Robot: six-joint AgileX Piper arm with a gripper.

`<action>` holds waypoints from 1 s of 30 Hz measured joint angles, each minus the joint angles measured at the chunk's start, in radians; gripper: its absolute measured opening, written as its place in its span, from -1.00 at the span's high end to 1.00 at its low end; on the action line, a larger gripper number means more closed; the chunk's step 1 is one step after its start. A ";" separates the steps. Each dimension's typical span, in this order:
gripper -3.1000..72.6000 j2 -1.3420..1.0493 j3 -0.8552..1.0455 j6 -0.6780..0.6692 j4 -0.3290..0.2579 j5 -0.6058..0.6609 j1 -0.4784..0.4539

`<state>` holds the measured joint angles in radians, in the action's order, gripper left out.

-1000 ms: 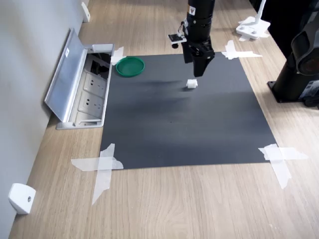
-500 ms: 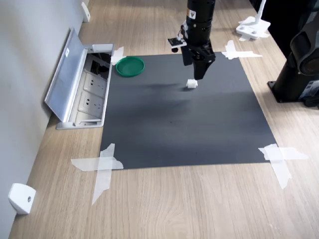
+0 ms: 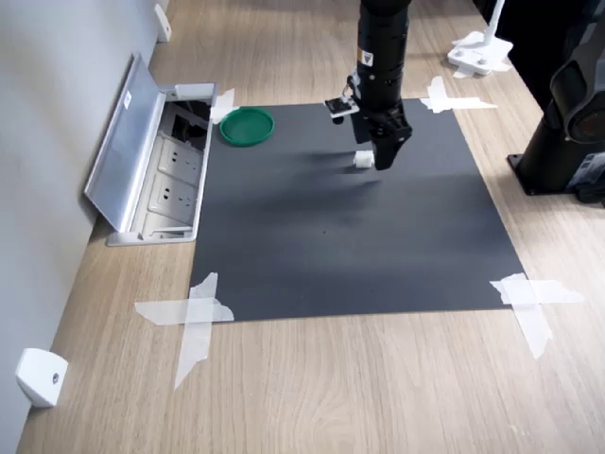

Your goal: Grasp a white terminal and put it on the green lid.

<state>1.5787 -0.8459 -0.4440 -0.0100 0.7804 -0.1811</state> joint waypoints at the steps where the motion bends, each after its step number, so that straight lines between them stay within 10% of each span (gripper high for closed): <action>1: -0.96 0.000 0.000 -0.002 0.000 -0.006 0.000; 14: -0.67 0.024 0.001 -0.023 -0.029 -0.033 0.000; 30: 0.64 0.040 0.003 -0.020 -0.030 -0.046 0.000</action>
<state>1.6186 -0.8430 -0.4637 -0.0398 0.7342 -0.1811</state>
